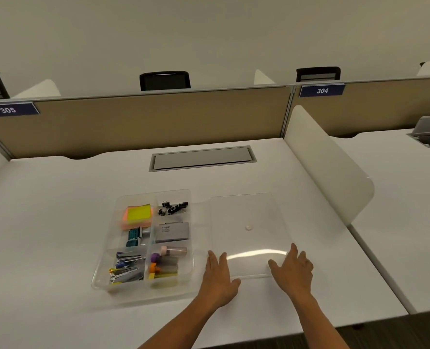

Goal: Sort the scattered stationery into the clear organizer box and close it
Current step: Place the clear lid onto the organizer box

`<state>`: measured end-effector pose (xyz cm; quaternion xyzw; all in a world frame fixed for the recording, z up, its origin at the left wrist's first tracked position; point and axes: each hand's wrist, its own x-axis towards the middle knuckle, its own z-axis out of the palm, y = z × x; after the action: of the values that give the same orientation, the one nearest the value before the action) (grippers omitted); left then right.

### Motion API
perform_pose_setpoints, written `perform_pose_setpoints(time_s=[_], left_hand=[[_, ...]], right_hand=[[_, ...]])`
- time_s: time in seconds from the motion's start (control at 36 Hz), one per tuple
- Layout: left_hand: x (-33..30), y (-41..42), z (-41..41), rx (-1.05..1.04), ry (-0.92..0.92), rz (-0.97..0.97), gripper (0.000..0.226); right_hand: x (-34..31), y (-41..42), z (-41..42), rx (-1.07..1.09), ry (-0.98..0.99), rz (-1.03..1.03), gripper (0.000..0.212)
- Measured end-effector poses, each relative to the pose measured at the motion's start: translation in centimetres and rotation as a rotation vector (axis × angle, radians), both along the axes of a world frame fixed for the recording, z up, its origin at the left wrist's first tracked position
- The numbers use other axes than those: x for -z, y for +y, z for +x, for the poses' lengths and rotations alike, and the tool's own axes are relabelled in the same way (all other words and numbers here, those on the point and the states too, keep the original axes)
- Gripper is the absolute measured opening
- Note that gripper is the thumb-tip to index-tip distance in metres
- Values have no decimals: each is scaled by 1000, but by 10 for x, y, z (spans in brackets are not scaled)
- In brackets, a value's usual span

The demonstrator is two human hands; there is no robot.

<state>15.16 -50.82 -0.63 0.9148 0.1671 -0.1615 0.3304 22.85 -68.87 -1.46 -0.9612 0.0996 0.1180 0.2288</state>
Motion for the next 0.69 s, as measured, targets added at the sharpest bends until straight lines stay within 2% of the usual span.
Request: perform_pose_setpoints(time_s=[0.28,0.53,0.69], left_hand=[[0,-6,2,-57,4,-64,83],[0,-4,2,-87,-1,-105,84],[-1,-3,-1,-98,-5,-114,84]], right_hand=[[-9,-6,8,21,31,47,89],[-15,-18,9,149,44,342,88],[-22,-30,8,207,-3,462,74]])
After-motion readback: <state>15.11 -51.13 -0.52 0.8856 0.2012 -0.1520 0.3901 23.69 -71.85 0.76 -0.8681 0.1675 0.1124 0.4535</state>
